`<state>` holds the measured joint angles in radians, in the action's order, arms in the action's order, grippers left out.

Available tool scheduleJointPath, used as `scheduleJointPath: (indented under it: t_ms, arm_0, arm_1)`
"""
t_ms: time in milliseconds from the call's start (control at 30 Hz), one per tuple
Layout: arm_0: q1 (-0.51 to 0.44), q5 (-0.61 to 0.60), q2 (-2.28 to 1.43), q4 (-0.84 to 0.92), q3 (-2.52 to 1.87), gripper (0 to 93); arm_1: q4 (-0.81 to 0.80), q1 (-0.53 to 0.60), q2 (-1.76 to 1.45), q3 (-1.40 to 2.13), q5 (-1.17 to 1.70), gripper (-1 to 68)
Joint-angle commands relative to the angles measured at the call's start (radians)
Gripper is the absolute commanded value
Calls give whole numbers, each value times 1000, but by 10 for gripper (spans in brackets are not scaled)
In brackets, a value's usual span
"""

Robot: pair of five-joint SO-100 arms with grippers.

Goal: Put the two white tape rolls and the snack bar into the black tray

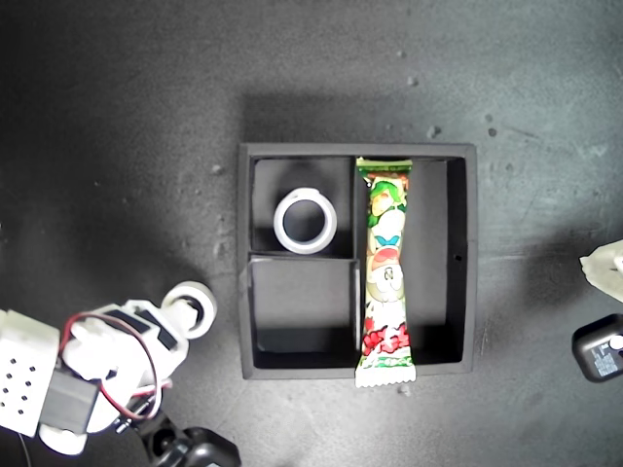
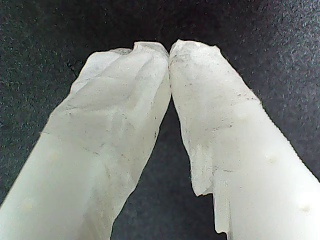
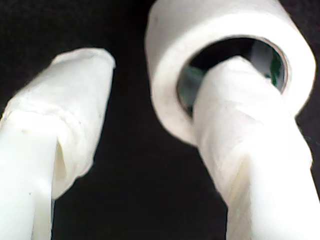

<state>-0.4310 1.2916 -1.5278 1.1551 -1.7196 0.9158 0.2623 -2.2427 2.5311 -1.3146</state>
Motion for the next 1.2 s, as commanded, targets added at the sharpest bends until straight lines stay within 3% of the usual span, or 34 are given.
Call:
scheduleJointPath:
  t_ms: [0, 500, 700, 867, 1000, 1167]
  arm_0:
    - [-6, 8, -3, 2, 60, 123]
    - [-2, 29, 150, -41, 120, 112]
    - [20, 46, 281, -41, 158, 91]
    - [37, 61, 296, -40, 161, 1]
    - [37, 44, 212, 66, 202, 1]
    - [41, -28, 107, 393, 428, 1]
  arm_1:
    - [-12, 3, -23, 0, 0, -4]
    - [-43, 8, -23, 69, -44, -4]
    - [-207, -9, -25, 218, -75, -4]
    - [-287, -89, -160, 391, -143, -4]
    - [-127, -175, -439, 525, -284, -4]
    - [175, -276, -721, 592, -356, -4]
